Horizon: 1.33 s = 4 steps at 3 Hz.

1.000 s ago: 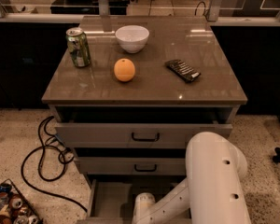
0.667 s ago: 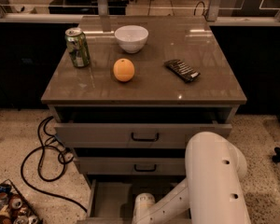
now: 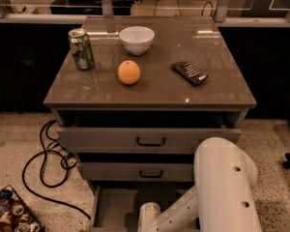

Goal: Open bottom drawer

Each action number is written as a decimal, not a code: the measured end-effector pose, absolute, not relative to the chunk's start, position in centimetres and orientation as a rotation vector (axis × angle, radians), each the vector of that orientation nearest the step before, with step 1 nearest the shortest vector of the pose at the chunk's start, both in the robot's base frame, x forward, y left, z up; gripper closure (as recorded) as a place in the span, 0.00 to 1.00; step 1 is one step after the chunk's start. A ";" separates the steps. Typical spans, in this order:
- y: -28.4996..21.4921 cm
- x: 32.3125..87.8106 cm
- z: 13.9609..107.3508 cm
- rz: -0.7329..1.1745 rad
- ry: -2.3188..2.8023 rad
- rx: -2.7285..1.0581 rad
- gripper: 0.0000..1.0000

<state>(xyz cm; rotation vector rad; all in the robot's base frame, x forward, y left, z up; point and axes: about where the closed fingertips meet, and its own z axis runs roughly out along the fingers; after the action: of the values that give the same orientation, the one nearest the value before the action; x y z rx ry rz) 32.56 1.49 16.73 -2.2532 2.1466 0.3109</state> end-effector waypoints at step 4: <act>1.5 32.4 16.6 0.314 2.148 -2.255 0.05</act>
Offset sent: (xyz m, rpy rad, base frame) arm 0.0000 0.0000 -0.0005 0.0000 0.0001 0.0000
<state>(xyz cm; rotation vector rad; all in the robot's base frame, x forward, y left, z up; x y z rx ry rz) 32.38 1.47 16.59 -2.2552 2.1476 0.3142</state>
